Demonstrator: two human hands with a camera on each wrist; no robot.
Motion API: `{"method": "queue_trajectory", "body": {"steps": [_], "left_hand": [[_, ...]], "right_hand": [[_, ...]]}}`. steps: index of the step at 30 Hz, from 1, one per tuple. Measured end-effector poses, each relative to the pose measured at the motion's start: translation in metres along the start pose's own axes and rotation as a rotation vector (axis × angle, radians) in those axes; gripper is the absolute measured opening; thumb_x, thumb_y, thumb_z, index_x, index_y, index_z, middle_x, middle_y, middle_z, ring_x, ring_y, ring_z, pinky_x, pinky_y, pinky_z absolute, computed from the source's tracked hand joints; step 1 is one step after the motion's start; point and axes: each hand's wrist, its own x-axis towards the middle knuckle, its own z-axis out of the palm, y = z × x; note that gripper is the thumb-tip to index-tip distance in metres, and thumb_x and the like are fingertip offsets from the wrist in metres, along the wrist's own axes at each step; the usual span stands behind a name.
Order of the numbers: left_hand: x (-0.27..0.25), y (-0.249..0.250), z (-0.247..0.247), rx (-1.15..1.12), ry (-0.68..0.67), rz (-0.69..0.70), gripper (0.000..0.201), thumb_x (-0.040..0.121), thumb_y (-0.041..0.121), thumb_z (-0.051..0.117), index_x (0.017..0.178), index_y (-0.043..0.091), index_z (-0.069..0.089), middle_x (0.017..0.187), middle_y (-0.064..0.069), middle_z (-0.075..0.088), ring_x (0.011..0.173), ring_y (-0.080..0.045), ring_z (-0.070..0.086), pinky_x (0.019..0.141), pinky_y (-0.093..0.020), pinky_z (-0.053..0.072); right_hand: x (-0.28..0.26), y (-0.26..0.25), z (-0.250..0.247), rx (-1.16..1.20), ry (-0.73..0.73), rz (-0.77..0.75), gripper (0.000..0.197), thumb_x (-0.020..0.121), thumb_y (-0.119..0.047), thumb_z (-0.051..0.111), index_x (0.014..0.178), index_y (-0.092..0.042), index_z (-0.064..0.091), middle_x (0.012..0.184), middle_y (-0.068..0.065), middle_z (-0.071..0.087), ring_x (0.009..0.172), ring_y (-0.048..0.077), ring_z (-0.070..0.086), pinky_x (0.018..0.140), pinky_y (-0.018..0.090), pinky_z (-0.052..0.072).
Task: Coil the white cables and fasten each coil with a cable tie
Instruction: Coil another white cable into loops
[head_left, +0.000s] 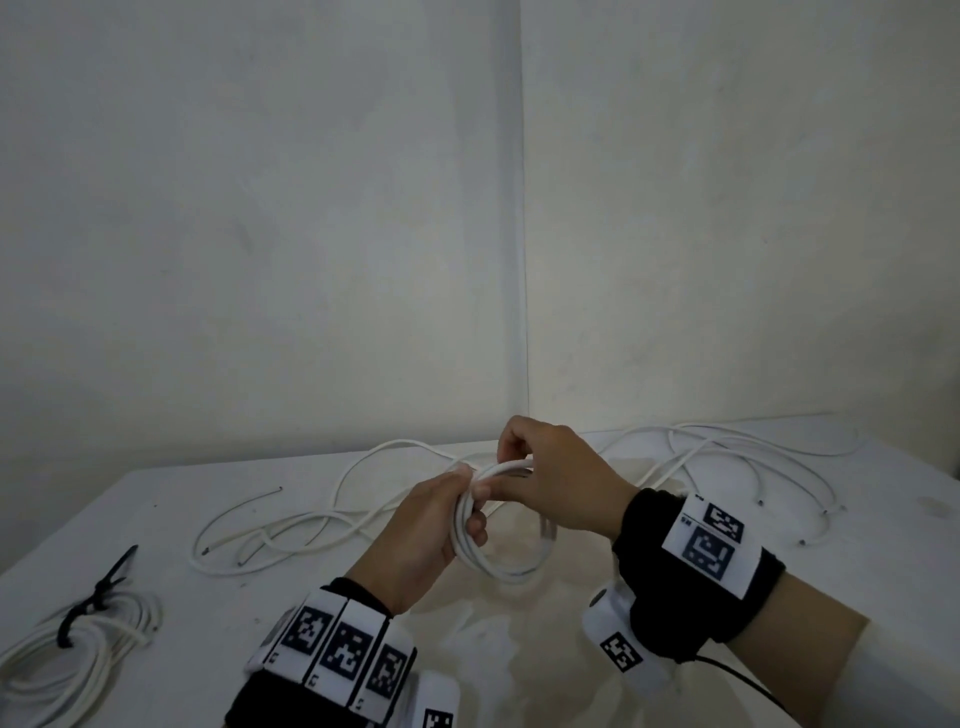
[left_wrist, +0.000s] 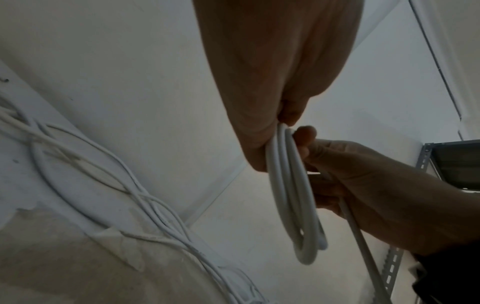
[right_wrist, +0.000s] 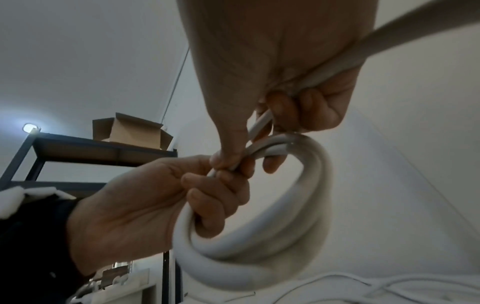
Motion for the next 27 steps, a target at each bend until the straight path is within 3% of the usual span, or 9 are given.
{"method": "queue_trajectory", "body": {"steps": [3, 7, 12, 15, 18, 23, 27], "left_hand": [[0.001, 0.0, 0.003, 0.023, 0.009, 0.016, 0.032, 0.1, 0.017, 0.028, 0.076, 0.008, 0.048, 0.061, -0.001, 0.042, 0.046, -0.007, 0.04, 0.054, -0.023, 0.039], [0.0, -0.001, 0.004, 0.019, 0.052, 0.015, 0.033, 0.1, 0.022, 0.032, 0.077, 0.007, 0.051, 0.063, -0.003, 0.045, 0.047, -0.008, 0.045, 0.055, -0.025, 0.039], [-0.002, -0.009, 0.002, 0.016, 0.034, -0.04, 0.025, 0.092, 0.026, 0.05, 0.099, 0.003, 0.056, 0.07, -0.004, 0.055, 0.057, -0.01, 0.059, 0.061, -0.024, 0.051], [-0.002, -0.007, -0.003, -0.106, 0.015, -0.118, 0.021, 0.092, 0.021, 0.049, 0.087, 0.002, 0.056, 0.066, -0.005, 0.062, 0.066, -0.015, 0.068, 0.065, -0.026, 0.057], [-0.003, -0.002, -0.002, -0.124, -0.014, -0.156, 0.033, 0.096, 0.025, 0.042, 0.076, 0.004, 0.057, 0.065, -0.006, 0.061, 0.072, -0.018, 0.069, 0.076, -0.03, 0.055], [0.0, -0.005, 0.009, -0.154, 0.094, -0.041, 0.022, 0.097, 0.018, 0.041, 0.086, 0.007, 0.057, 0.065, -0.003, 0.052, 0.058, -0.01, 0.061, 0.072, -0.029, 0.052], [-0.002, -0.008, 0.01, -0.065, 0.078, 0.037, 0.015, 0.097, 0.016, 0.041, 0.095, 0.013, 0.056, 0.06, 0.001, 0.05, 0.053, -0.009, 0.055, 0.07, -0.031, 0.047]], "right_hand": [[-0.002, 0.002, 0.0, -0.016, -0.019, 0.016, 0.035, 0.071, -0.042, 0.074, 0.091, -0.023, 0.052, 0.079, 0.0, 0.061, 0.067, 0.012, 0.053, 0.062, 0.025, 0.039], [0.0, 0.004, -0.001, -0.127, 0.025, -0.043, 0.028, 0.077, -0.046, 0.068, 0.075, -0.021, 0.056, 0.074, 0.001, 0.061, 0.071, 0.017, 0.054, 0.063, 0.029, 0.037], [-0.002, 0.011, 0.001, -0.08, 0.092, -0.075, 0.027, 0.082, -0.042, 0.063, 0.075, -0.018, 0.051, 0.066, -0.001, 0.057, 0.064, 0.018, 0.052, 0.061, 0.03, 0.038], [-0.002, 0.018, 0.002, -0.075, 0.161, -0.055, 0.03, 0.083, -0.042, 0.062, 0.073, -0.02, 0.045, 0.057, -0.008, 0.046, 0.055, 0.009, 0.043, 0.056, 0.022, 0.033], [-0.003, 0.022, 0.002, -0.083, 0.2, -0.059, 0.032, 0.083, -0.042, 0.061, 0.068, -0.025, 0.039, 0.054, -0.009, 0.043, 0.052, 0.008, 0.041, 0.054, 0.021, 0.031], [-0.001, 0.023, 0.003, -0.051, 0.224, -0.059, 0.034, 0.084, -0.043, 0.06, 0.066, -0.028, 0.036, 0.054, -0.009, 0.043, 0.052, 0.008, 0.041, 0.054, 0.02, 0.031], [-0.003, 0.025, 0.003, -0.065, 0.209, -0.059, 0.032, 0.085, -0.042, 0.059, 0.072, -0.02, 0.04, 0.055, -0.009, 0.042, 0.052, 0.008, 0.039, 0.054, 0.019, 0.03]]}}
